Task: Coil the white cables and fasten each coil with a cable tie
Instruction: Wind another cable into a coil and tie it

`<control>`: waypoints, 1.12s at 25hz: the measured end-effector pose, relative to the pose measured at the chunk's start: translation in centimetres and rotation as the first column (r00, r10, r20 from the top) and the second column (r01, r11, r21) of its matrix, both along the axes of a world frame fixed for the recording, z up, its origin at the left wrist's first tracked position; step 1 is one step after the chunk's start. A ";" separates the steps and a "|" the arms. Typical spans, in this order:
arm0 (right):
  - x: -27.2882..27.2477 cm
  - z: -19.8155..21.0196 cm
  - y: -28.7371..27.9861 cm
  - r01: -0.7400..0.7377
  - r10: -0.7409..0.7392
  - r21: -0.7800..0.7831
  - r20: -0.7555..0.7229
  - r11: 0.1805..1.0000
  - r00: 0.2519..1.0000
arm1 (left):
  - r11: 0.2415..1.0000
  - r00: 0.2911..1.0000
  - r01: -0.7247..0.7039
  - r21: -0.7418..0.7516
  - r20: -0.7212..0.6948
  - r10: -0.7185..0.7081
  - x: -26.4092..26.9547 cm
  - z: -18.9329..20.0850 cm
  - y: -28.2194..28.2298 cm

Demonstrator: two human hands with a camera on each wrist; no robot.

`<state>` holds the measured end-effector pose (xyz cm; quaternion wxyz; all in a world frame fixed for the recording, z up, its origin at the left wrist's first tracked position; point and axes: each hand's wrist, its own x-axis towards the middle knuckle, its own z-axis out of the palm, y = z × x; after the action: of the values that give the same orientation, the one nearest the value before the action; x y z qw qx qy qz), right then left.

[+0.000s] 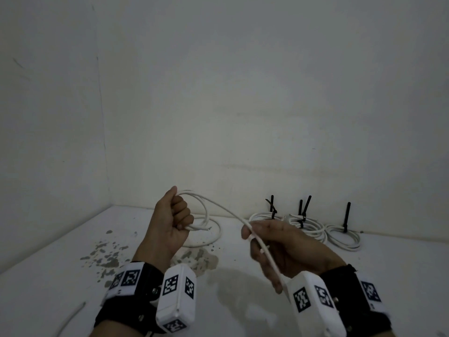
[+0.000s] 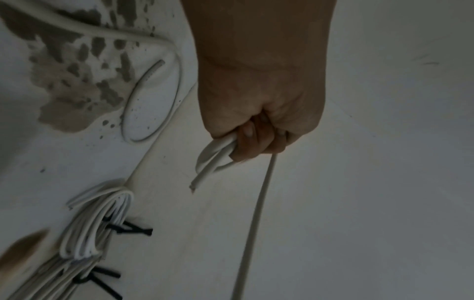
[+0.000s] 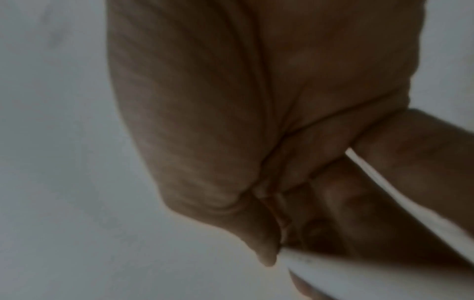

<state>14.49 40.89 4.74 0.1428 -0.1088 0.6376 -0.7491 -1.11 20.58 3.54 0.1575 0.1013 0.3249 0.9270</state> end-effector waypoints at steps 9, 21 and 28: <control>-2.8 -1.7 -1.2 0.819 -0.819 -0.151 -0.275 0.553 0.503 | 0.879 0.898 0.420 -0.224 -0.033 -0.438 1.9 0.5 0.2; -1.8 0.5 -0.5 0.550 -0.543 -0.289 0.111 0.784 0.832 | 0.958 0.958 0.285 -0.032 0.031 -0.284 0.6 -0.2 -0.4; -3.7 -4.6 -0.2 0.954 -0.776 0.251 -0.565 0.163 0.281 | 0.942 0.944 0.329 -0.058 0.023 -0.328 1.8 0.1 1.1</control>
<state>10.80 40.73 0.17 -0.3947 0.2135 0.7769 -0.4416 0.65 21.72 3.61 0.3151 0.1433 0.3308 0.8779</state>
